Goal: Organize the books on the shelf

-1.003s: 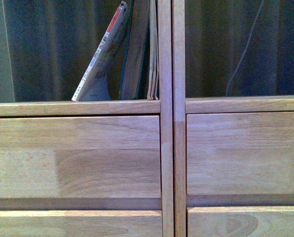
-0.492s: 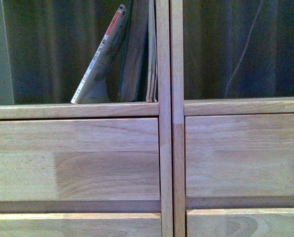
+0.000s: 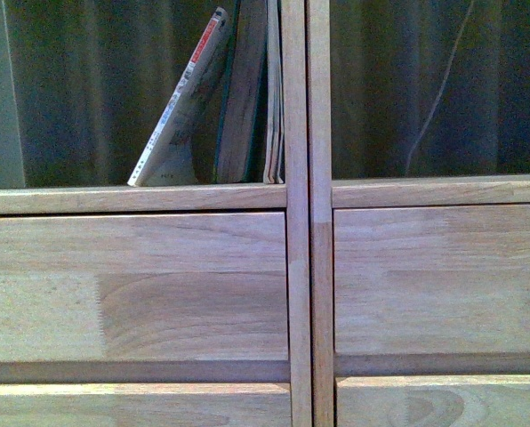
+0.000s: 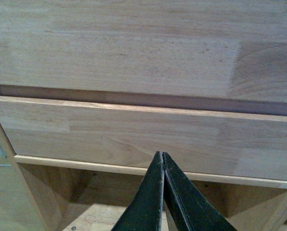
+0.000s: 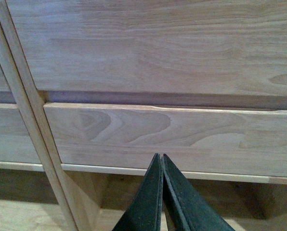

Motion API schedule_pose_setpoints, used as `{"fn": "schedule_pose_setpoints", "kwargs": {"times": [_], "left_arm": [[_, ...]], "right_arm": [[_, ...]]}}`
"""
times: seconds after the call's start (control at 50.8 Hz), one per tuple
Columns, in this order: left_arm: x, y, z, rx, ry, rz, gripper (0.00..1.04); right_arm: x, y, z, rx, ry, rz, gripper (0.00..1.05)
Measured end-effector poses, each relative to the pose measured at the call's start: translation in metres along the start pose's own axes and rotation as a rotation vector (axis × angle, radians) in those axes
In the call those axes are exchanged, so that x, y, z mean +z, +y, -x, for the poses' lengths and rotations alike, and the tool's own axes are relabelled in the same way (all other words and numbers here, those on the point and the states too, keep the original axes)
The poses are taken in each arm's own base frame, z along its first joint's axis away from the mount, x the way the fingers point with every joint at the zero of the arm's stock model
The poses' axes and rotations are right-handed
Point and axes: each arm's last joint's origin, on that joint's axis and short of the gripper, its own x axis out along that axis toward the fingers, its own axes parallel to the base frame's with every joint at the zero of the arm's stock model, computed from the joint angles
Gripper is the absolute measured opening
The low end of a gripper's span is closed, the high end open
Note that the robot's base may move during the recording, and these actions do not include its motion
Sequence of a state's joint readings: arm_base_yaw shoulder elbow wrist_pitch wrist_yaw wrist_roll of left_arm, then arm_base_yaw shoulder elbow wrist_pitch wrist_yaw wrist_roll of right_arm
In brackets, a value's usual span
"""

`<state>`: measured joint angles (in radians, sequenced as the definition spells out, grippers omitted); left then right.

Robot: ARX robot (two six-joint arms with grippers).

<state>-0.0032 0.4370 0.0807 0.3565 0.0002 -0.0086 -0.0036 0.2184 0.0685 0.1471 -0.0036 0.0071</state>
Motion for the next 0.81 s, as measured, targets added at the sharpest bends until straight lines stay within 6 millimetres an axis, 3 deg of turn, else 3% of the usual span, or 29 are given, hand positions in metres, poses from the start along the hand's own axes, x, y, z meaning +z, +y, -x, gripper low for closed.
{"fn": "schedule_pose_setpoints", "kwargs": {"times": [0.413, 0.807], "left_arm": [[-0.011, 0.0, 0.011, 0.0, -0.013, 0.0, 0.03], [-0.016, 0.0, 0.018, 0.002, -0.013, -0.001, 0.03]], "right_arm": [[-0.016, 0.0, 0.012, -0.003, 0.0, 0.001, 0.03], [-0.015, 0.0, 0.013, -0.002, -0.011, 0.002, 0.03]]}}
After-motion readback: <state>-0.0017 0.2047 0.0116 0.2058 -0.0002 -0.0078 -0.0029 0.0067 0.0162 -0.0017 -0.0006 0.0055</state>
